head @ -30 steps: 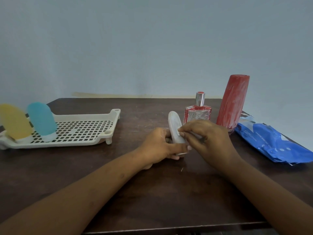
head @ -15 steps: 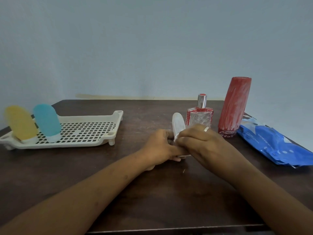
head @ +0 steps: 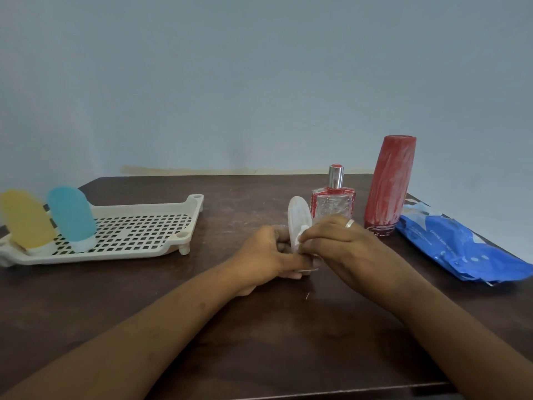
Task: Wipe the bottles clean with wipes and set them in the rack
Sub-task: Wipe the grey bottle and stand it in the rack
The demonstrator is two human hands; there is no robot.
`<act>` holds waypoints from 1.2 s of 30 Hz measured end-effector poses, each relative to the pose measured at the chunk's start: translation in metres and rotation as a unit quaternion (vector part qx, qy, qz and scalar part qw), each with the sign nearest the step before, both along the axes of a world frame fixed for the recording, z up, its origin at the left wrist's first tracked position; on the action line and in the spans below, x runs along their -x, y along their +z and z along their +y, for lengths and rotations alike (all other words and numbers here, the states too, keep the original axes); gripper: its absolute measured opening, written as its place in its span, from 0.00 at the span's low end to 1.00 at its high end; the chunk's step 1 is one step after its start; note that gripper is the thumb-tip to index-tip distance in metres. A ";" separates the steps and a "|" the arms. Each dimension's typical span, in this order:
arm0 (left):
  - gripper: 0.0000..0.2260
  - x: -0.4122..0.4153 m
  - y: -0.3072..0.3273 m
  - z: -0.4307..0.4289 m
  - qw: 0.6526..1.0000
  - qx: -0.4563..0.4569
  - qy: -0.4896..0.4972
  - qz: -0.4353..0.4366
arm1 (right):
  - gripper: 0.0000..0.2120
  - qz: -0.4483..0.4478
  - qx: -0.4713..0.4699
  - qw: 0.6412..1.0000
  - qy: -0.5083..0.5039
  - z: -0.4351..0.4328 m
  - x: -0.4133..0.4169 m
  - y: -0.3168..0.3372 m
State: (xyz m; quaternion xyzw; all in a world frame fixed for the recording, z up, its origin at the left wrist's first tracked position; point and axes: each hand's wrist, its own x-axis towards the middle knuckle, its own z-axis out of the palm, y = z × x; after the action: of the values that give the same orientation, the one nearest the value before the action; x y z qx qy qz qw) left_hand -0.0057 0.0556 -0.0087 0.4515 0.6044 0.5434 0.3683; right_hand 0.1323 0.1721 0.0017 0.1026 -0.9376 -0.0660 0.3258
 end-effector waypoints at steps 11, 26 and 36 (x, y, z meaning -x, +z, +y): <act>0.10 0.002 -0.001 -0.001 0.999 -0.001 -0.037 -0.015 | 0.12 0.009 0.063 0.998 0.008 -0.002 0.001 -0.003; 0.17 0.007 0.000 -0.003 0.997 0.014 -0.069 -0.028 | 0.07 0.084 0.147 0.985 -0.034 0.010 0.006 -0.006; 0.15 0.008 0.000 -0.004 0.996 0.019 -0.080 -0.019 | 0.08 0.096 0.188 0.977 -0.031 0.008 0.002 -0.009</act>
State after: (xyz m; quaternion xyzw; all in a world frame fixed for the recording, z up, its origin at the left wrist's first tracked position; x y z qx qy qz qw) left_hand -0.0134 0.0513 -0.0083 0.4810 0.5689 0.5094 0.4307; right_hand 0.1300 0.1797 -0.0071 0.0033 -0.9004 0.0922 0.4252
